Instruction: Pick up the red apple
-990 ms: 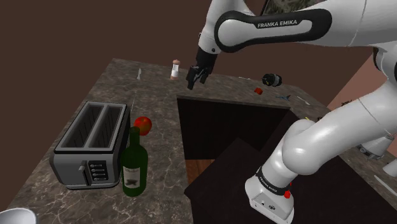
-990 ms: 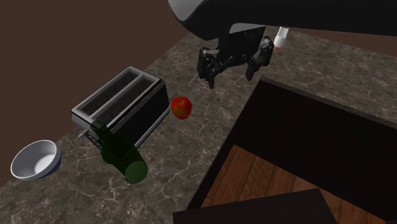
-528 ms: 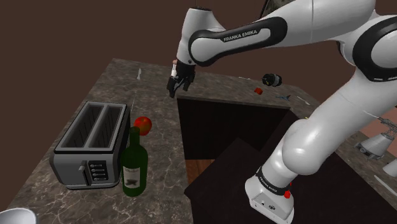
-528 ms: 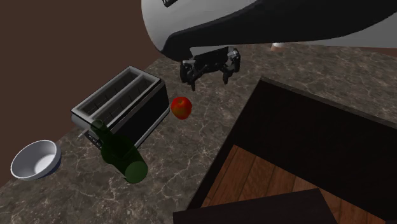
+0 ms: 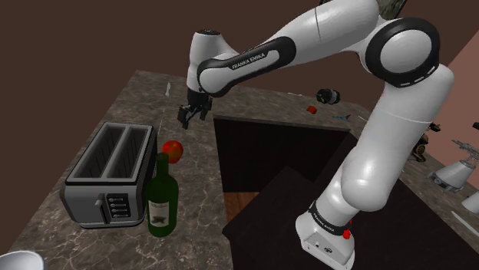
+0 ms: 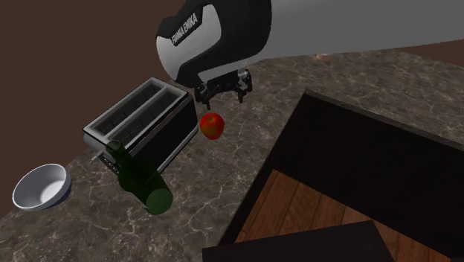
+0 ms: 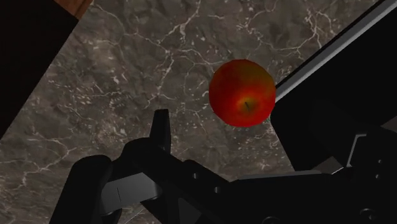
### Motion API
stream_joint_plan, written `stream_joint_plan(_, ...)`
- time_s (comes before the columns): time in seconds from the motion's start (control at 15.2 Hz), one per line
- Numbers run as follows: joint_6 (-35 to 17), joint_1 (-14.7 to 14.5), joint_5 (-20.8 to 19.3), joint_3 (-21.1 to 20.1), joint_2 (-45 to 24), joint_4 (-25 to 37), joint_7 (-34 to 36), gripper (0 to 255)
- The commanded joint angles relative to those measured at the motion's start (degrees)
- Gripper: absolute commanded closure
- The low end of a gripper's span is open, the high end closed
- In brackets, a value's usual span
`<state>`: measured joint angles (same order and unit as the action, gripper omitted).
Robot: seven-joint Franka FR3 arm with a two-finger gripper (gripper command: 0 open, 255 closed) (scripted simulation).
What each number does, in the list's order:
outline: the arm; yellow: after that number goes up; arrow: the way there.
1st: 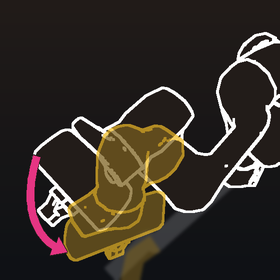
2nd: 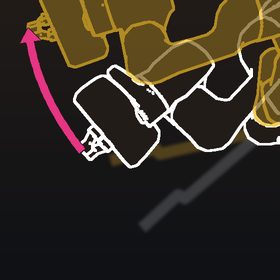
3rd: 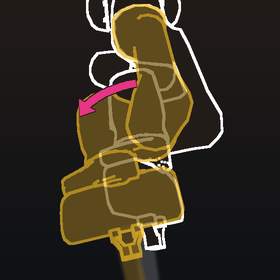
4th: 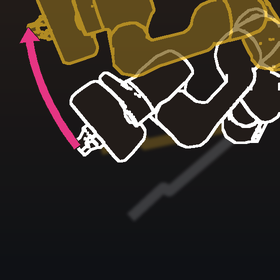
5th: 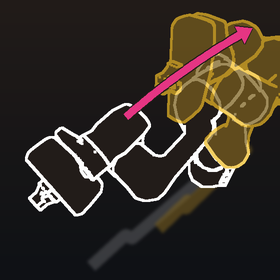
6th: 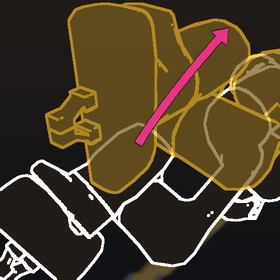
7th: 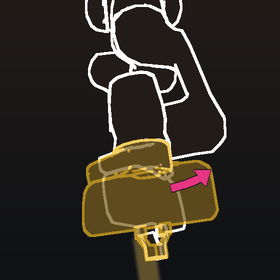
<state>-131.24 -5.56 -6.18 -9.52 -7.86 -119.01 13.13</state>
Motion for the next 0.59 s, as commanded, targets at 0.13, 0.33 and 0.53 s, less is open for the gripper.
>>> stream_joint_plan(0.13,-1.72,-1.45,-2.2,-0.11,-8.84,6.27,2.77,0)
stream_joint_plan(0.33,-2.06,-2.73,-3.57,0.16,-15.6,12.09,4.31,0)
stream_joint_plan(0.53,-3.22,-3.29,-4.2,0.48,-18.7,13.83,4.95,0)
